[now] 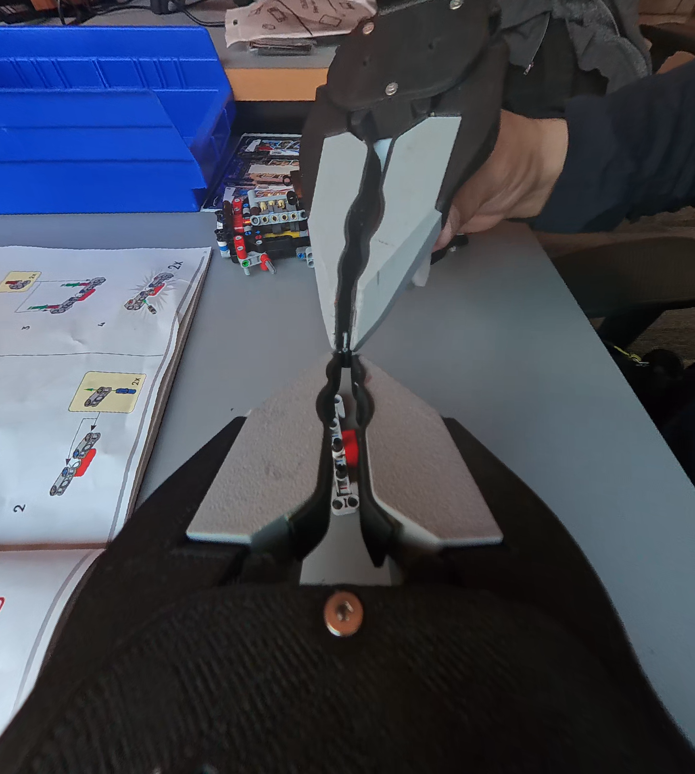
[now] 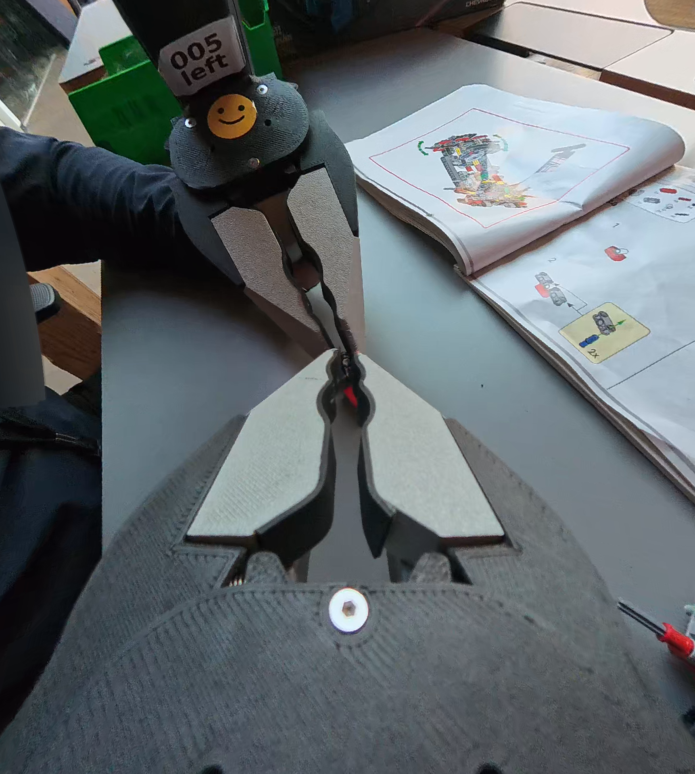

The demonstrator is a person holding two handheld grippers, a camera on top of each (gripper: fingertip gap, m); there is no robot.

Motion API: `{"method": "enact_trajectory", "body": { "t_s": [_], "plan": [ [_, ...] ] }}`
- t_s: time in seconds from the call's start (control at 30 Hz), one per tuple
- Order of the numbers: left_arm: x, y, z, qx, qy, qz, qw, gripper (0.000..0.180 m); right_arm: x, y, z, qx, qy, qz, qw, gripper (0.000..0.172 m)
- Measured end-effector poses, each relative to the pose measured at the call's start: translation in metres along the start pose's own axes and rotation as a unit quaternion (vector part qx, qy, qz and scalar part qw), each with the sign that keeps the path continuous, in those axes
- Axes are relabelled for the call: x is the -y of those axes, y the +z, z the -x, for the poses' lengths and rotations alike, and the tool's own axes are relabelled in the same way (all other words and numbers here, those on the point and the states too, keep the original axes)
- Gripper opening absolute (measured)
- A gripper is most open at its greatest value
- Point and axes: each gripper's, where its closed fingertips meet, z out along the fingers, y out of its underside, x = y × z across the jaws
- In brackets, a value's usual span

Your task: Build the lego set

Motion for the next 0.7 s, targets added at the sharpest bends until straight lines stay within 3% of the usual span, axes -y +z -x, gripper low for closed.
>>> {"method": "enact_trajectory", "body": {
  "t_s": [0.17,0.7],
  "plan": [
    [0.0040,-0.0017,0.0023,-0.013,-0.033,-0.021,0.999,0.004,0.0029,-0.0023,-0.0014,0.006,0.014,-0.008,1.000,0.001],
    [0.0020,-0.0015,-0.0008,-0.010,-0.006,-0.008,1.000,0.001,0.0021,-0.0020,0.0005,0.016,0.018,-0.007,1.000,0.005]
  ]
}}
